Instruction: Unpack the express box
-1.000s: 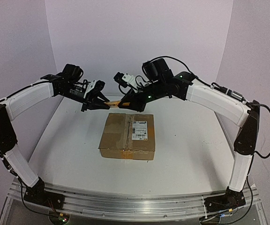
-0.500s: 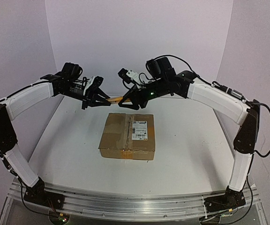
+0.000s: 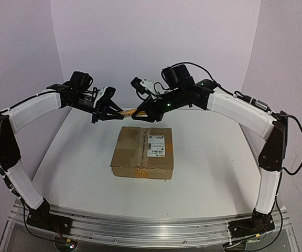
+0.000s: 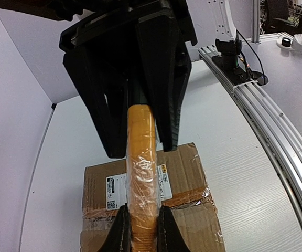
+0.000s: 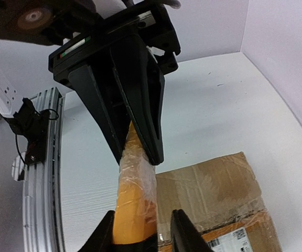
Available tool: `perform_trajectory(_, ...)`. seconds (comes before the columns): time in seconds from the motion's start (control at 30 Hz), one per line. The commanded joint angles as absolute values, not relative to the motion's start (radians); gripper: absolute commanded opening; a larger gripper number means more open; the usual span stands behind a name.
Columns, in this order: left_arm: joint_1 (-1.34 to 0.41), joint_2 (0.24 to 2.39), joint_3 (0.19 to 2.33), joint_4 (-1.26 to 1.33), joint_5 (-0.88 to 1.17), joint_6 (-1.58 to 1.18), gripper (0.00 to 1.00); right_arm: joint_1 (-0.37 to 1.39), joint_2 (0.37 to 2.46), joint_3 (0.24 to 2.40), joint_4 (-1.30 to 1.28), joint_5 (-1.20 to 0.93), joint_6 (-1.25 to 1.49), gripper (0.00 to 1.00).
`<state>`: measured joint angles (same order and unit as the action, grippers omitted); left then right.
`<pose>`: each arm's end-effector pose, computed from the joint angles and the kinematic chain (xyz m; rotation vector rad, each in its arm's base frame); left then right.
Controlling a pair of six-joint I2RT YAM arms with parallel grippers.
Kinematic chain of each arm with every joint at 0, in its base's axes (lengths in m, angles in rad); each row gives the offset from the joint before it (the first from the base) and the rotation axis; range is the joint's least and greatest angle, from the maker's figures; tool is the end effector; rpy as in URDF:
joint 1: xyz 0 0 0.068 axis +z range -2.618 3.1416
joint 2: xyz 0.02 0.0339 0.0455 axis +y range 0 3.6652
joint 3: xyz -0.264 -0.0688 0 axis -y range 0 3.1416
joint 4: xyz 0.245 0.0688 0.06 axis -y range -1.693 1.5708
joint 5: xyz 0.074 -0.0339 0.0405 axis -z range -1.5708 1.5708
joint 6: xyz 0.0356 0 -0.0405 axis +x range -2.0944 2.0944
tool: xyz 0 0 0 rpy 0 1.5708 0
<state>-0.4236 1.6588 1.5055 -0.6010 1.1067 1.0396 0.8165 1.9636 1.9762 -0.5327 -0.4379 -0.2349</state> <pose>0.3151 -0.1770 0.3368 1.6602 1.0832 -0.8762 0.3023 0.3437 0.3677 -1.3013 1.6977 0.8048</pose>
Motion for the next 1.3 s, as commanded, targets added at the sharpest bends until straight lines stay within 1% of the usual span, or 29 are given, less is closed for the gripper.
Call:
perform_trajectory(0.0, -0.434, 1.66, 1.551, -0.57, 1.145, 1.024, 0.0, 0.827, 1.993, 2.025, -0.503, -0.472, -0.232, 0.22)
perform_trajectory(0.1, -0.434, 1.663, 1.555, -0.569, 1.146, 1.026, 0.0, 0.83, 2.004, 2.044, -0.502, -0.491, -0.232, 0.04)
perform_trajectory(0.13, -0.435, 1.665, 1.556, -0.569, 1.146, 1.026, 0.0, 0.83, 2.006, 2.046, -0.502, -0.502, -0.232, 0.0)
perform_trajectory(0.27, -0.435, 1.669, 1.551, -0.557, 1.136, 1.016, 0.0, 0.829, 2.0, 2.034, -0.502, -0.517, -0.215, 0.0)
perform_trajectory(0.3, -0.434, 1.667, 1.543, -0.541, 1.128, 1.011, 0.06, 0.827, 1.995, 2.023, -0.502, -0.512, -0.2, 0.0)
perform_trajectory(0.4, -0.421, 1.652, 1.505, -0.469, 1.081, 1.013, 0.67, 0.8, 1.967, 1.972, -0.499, -0.458, -0.124, 0.0)
perform_trajectory(0.43, -0.409, 1.647, 1.494, -0.439, 1.067, 1.015, 0.82, 0.785, 1.951, 1.942, -0.495, -0.424, -0.094, 0.0)
perform_trajectory(0.5, -0.376, 1.645, 1.485, -0.37, 1.055, 0.989, 0.96, 0.761, 1.915, 1.883, -0.48, -0.338, -0.033, 0.0)
perform_trajectory(0.57, -0.339, 1.661, 1.499, -0.344, 1.053, 0.992, 0.97, 0.746, 1.88, 1.828, -0.45, -0.241, 0.047, 0.0)
perform_trajectory(0.67, -0.307, 1.715, 1.51, -0.415, 0.987, 1.123, 0.93, 0.73, 1.834, 1.763, -0.415, -0.082, 0.172, 0.0)
perform_trajectory(0.77, -0.302, 1.745, 1.446, -0.457, 0.903, 1.306, 0.89, 0.727, 1.798, 1.708, -0.396, 0.043, 0.27, 0.0)
perform_trajectory(0.9, -0.302, 1.769, 1.376, -0.433, 0.862, 1.385, 0.86, 0.721, 1.773, 1.649, -0.38, 0.138, 0.396, 0.0)
perform_trajectory(1.03, -0.302, 1.802, 1.308, -0.366, 0.782, 1.441, 0.8, 0.712, 1.744, 1.557, -0.374, 0.286, 0.508, 0.0)
perform_trajectory(1.1, -0.302, 1.815, 1.263, -0.364, 0.725, 1.528, 0.77, 0.702, 1.742, 1.532, -0.374, 0.311, 0.533, 0.0)
perform_trajectory(1.17, -0.303, 1.815, 1.209, -0.349, 0.704, 1.589, 0.75, 0.699, 1.746, 1.523, -0.375, 0.334, 0.533, 0.0)
perform_trajectory(1.27, -0.321, 1.807, 1.161, -0.355, 0.716, 1.616, 0.74, 0.682, 1.75, 1.496, -0.376, 0.331, 0.546, 0.0)
